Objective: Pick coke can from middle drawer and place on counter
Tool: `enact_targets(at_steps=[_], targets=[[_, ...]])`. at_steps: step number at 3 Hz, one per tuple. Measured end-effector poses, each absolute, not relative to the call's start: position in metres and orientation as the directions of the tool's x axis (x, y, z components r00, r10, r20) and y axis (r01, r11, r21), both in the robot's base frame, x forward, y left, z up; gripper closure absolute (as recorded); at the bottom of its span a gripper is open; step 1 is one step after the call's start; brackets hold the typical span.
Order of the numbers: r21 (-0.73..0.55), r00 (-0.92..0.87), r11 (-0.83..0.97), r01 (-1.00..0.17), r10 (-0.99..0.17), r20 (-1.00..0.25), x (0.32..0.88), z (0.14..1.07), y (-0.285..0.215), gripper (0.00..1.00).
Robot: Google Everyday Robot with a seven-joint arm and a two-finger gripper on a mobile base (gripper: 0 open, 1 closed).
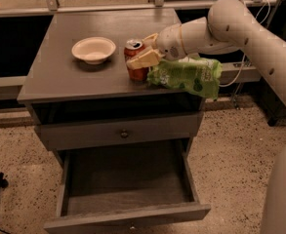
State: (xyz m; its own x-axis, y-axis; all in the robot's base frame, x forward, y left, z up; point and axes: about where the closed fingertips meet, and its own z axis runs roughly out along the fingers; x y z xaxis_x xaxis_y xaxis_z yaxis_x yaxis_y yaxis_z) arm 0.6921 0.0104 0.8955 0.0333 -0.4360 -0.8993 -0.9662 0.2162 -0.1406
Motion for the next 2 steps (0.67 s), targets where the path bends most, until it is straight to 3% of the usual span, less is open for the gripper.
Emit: enact_targets(at_steps=[2], targets=[[-0.141, 0.033, 0.216, -0.966, -0.436, -0.899, 0.6921, 0.8955, 0.0105, 0.00]])
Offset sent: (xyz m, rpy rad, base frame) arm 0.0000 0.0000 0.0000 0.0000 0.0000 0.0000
